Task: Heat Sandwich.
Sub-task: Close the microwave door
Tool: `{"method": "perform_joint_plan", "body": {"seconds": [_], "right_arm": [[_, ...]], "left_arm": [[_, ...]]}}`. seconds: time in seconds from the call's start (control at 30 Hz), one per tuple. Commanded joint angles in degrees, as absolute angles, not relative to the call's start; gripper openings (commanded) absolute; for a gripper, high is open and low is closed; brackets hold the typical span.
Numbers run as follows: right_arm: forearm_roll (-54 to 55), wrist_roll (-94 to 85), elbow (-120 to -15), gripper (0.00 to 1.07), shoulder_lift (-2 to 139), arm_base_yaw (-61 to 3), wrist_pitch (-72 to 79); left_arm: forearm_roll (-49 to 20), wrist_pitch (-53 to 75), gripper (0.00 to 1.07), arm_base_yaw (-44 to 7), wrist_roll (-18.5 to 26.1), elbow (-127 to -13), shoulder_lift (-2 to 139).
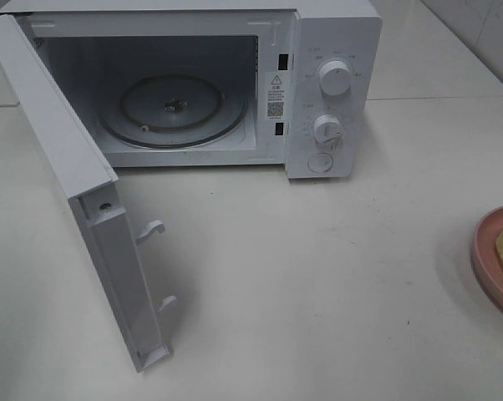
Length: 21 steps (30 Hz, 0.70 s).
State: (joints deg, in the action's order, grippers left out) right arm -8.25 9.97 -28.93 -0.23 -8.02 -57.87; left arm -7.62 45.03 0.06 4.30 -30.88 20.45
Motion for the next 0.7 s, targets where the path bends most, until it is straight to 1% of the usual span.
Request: {"method": "perform_joint_plan", "body": {"seconds": [0.03,0.13,0.17,0.2,0.27,0.3,0.33,0.4,0.43,0.47,0.53,0.57,0.63,0.67,0.7], "right_arm": [[-8.1,9.2,-28.8,0.76,-1.8,-7.6,-57.2],[-8.1,9.2,-28.8,0.76,-1.8,-7.6,-57.2],[-8.1,9.2,-28.8,0.76,-1.8,-7.6,-57.2],[-8.1,9.2,-28.8,0.76,-1.8,-7.6,-57.2],[-8.1,9.2,-28.8,0.76,-1.8,-7.6,-57.2],[-8.1,9.2,-28.8,0.76,-1.8,-7.6,-57.2],[-8.1,9.2,-28.8,0.76,-1.8,-7.6,-57.2],[-8.1,9.2,-28.8,0.76,-1.8,-7.6,-57.2],[-8.1,9.2,-28.8,0.76,-1.8,-7.6,-57.2],[-8.1,9.2,-28.8,0.76,-1.8,-7.6,-57.2],[-8.1,9.2,-28.8,0.76,-1.8,-7.6,-57.2],[-8.1,9.2,-28.8,0.76,-1.8,-7.6,-57.2],[-8.1,9.2,-28.8,0.76,-1.8,-7.6,-57.2],[-8.1,9.2,-28.8,0.76,-1.8,-7.6,-57.2],[-8.1,9.2,-28.8,0.76,-1.8,-7.6,-57.2]], "left_arm": [[-8.1,38.4,0.35,0.0,4.0,-31.2,27.9],[-8.2,34.7,0.12,0.0,4.0,-31.1,32.5],[-8.2,34.7,0.12,0.0,4.0,-31.1,32.5],[-8.2,30.5,0.0,0.0,4.7,-30.4,35.3],[-8.2,25.2,0.0,0.0,6.0,-29.3,37.7],[-8.2,25.2,0.0,0.0,6.0,-29.3,37.7],[-8.2,20.1,0.0,0.0,7.8,-28.1,39.6],[-8.4,14.6,0.0,0.0,9.6,-26.6,41.4],[-8.6,7.9,0.0,0.0,10.3,-25.0,43.5],[-8.6,7.9,0.0,0.0,10.3,-25.0,43.5],[-8.5,2.1,0.0,0.0,10.7,-23.5,45.6],[-8.3,-3.0,0.0,0.0,10.7,-22.2,47.6],[-8.3,-5.4,0.0,0.0,10.7,-21.7,48.5],[-8.1,-8.3,0.0,0.0,10.7,-21.1,49.7],[-7.9,-13.8,0.0,0.0,10.6,-19.7,52.1]]}}
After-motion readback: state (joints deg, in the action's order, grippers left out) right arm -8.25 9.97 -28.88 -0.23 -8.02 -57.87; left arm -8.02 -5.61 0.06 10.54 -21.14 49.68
